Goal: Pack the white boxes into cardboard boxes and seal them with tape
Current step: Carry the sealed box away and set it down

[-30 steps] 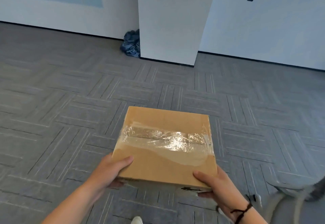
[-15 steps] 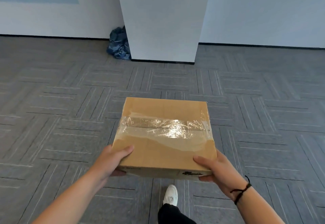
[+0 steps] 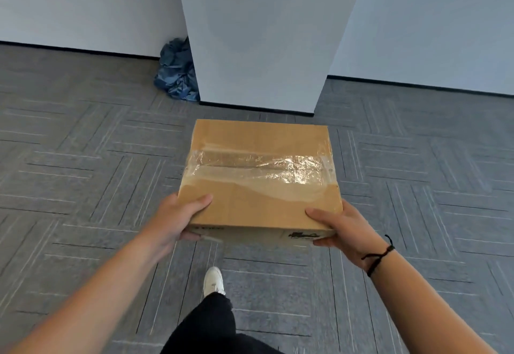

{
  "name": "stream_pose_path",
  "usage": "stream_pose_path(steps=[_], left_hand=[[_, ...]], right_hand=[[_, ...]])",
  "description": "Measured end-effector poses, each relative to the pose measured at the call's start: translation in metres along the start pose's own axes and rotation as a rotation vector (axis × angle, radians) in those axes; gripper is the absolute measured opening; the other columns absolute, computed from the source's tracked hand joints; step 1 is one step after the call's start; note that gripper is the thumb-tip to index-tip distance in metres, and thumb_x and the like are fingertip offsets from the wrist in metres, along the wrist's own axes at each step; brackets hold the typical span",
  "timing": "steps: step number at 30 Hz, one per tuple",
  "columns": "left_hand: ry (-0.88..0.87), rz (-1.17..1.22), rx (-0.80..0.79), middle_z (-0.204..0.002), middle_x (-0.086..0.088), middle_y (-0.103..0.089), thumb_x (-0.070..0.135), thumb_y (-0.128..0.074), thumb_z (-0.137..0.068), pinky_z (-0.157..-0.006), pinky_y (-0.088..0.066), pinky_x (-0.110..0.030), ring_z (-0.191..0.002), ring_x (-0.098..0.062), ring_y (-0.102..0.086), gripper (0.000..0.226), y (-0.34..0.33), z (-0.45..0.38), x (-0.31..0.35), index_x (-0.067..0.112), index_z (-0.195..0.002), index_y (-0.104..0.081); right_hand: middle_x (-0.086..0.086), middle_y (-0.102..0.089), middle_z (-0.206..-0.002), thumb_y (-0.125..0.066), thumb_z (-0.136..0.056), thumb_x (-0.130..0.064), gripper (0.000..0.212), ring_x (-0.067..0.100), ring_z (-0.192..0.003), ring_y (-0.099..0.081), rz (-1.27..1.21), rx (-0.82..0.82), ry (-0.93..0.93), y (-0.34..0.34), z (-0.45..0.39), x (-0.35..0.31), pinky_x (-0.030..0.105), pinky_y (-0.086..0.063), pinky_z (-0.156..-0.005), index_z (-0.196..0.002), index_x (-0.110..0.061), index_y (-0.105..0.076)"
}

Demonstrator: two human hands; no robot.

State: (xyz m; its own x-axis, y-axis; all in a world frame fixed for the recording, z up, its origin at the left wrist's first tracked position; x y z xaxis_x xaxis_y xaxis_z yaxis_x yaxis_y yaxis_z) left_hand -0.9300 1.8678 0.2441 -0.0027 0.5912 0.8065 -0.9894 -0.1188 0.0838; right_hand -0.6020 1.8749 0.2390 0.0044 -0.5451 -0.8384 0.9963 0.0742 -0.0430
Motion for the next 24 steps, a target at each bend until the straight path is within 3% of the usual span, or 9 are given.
stream_pose_path(steps=[8,13,17,24], left_hand=[[0.01,-0.016,-0.062,-0.105,-0.01,-0.072,0.032,-0.077,-0.087,-0.085,-0.06,-0.055,-0.102,-0.029,-0.069,0.033,0.034,-0.172,0.134,0.013,-0.112,-0.065],[0.012,-0.029,-0.062,-0.099,-0.007,-0.07,0.03,-0.076,-0.088,-0.088,-0.058,-0.056,-0.098,-0.028,-0.068,0.027,0.03,-0.275,0.202,0.015,-0.107,-0.064],[0.027,-0.071,-0.055,-0.104,-0.008,-0.072,0.034,-0.078,-0.086,-0.084,-0.06,-0.057,-0.102,-0.03,-0.069,0.035,0.015,-0.375,0.247,0.016,-0.114,-0.066],[0.096,-0.102,-0.045,-0.109,-0.009,-0.073,0.035,-0.078,-0.087,-0.083,-0.06,-0.057,-0.101,-0.029,-0.071,0.036,-0.024,-0.532,0.338,0.019,-0.116,-0.065]], right_hand=[[0.004,-0.074,-0.114,-0.086,-0.063,-0.036,0.07,0.029,-0.105,-0.07,-0.029,0.044,-0.005,-0.044,-0.159,-0.113,0.06,-0.055,-0.091,-0.126,-0.024,-0.06],[0.003,-0.075,-0.111,-0.086,-0.063,-0.034,0.068,0.027,-0.101,-0.072,-0.074,0.044,-0.005,-0.047,-0.262,-0.166,0.053,-0.059,-0.086,-0.125,-0.022,-0.06],[0.004,-0.075,-0.111,-0.085,-0.065,-0.033,0.067,0.026,-0.098,-0.072,-0.097,0.026,-0.012,-0.038,-0.365,-0.2,0.049,-0.06,-0.083,-0.126,-0.021,-0.059],[0.006,-0.074,-0.114,-0.084,-0.066,-0.032,0.066,0.033,-0.106,-0.069,-0.119,0.008,-0.089,-0.008,-0.536,-0.281,0.063,-0.054,-0.091,-0.126,-0.022,-0.058]])
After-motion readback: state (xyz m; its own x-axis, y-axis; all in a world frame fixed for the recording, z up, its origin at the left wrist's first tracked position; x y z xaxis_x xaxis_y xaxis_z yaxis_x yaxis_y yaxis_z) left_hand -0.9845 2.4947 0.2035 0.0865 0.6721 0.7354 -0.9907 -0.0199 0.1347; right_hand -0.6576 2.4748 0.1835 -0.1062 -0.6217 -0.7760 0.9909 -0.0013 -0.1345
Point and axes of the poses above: each hand's wrist, its own z-axis away from the middle knuckle, its own y-axis out of the back of the hand, x = y × z, the point moved 10 cm from there along -z, towards the middle knuckle
